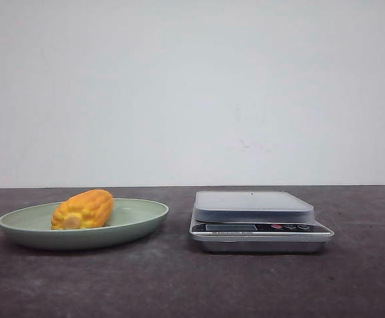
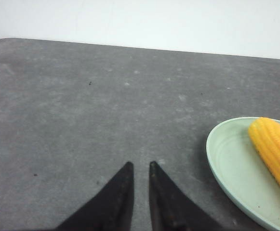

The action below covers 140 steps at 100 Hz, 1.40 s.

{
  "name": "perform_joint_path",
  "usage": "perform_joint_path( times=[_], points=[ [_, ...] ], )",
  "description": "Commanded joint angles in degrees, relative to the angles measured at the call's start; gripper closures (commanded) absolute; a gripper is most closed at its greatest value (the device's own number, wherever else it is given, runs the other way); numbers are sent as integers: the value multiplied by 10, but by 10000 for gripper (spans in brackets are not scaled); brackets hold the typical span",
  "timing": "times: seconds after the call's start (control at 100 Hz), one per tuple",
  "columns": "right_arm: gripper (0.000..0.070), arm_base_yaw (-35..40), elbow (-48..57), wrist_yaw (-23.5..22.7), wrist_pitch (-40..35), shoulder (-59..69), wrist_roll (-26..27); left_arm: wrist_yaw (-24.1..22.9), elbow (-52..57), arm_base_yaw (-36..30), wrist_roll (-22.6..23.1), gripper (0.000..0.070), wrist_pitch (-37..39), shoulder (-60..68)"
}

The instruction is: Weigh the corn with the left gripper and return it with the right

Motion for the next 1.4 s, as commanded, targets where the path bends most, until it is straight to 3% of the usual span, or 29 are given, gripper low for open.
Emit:
perform_joint_path(
  times=[0.0, 0.15, 0.34, 0.47, 0.68, 0.87, 0.91, 0.94, 1.0, 1.04, 1.11, 1.14, 1.39],
  points=[
    [691, 0, -3, -2, 3, -1, 10, 2, -10, 1, 4, 684, 4, -1],
    [692, 0, -3, -2, 2, -1, 14, 2, -10, 1, -3, 685, 29, -1],
    [695, 0, -3, -1, 3, -1, 63, 1, -10, 1, -7, 690, 34, -1],
    [697, 0, 19, 0, 4, 0, 91, 1, 1, 1, -98, 685, 59, 0],
    [699, 0, 138, 4, 2, 58, 160, 12, 128, -7, -165, 685, 57, 80],
    [699, 0, 269, -16, -35, 173, 158, 40, 291, -13, -163, 684, 38, 228],
    [699, 0, 295, -29, -50, 192, 154, 57, 325, -13, -155, 635, 24, 258],
    [696, 0, 312, -38, -61, 205, 154, 70, 349, -14, -153, 527, 13, 280],
    [629, 0, 341, -47, -77, 230, 154, 92, 392, -17, -148, 252, -7, 319],
    [515, 0, 356, -48, -85, 243, 151, 104, 417, -18, -143, 165, -22, 341],
    [296, 0, 378, -59, -89, 261, 150, 112, 456, -24, -131, 184, -55, 376],
    [251, 0, 386, -69, -89, 268, 147, 116, 470, -27, -129, 191, -66, 391],
    [255, 1, 444, -106, -126, 316, 129, 115, 532, -108, -104, 230, -109, 514]
  ],
)
